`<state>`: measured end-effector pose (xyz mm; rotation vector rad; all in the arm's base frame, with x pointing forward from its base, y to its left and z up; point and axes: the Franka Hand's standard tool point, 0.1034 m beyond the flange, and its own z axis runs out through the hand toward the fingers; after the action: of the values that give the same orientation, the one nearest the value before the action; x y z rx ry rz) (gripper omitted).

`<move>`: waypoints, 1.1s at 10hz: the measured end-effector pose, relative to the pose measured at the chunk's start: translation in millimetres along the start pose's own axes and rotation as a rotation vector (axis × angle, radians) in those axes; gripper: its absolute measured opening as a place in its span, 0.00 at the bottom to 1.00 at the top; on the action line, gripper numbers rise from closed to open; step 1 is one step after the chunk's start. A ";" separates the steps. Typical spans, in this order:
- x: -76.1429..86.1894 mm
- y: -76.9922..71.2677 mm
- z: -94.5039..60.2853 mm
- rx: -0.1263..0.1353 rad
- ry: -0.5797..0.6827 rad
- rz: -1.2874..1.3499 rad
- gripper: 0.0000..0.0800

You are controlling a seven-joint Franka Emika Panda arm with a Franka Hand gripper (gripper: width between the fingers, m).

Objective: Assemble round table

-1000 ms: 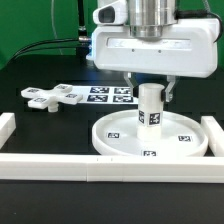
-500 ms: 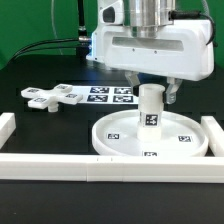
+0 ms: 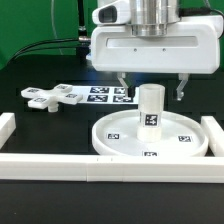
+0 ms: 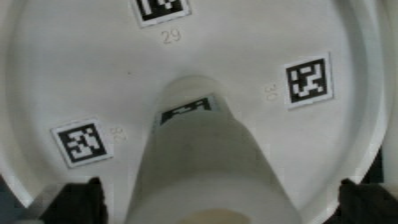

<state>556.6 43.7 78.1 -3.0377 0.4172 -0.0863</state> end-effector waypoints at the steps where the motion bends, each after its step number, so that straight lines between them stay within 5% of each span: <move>1: -1.3 -2.7 0.7 0.000 -0.001 -0.076 0.81; 6: -1.8 -1.1 2.9 -0.004 -0.005 -0.424 0.81; 11: 0.8 0.2 2.4 -0.034 -0.009 -0.971 0.81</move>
Offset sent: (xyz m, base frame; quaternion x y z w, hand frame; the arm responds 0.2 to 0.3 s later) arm 0.0000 0.0000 0.0000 0.0000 0.0000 -0.1938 0.9810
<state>557.5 43.5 75.7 -2.9434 -1.0697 -0.1118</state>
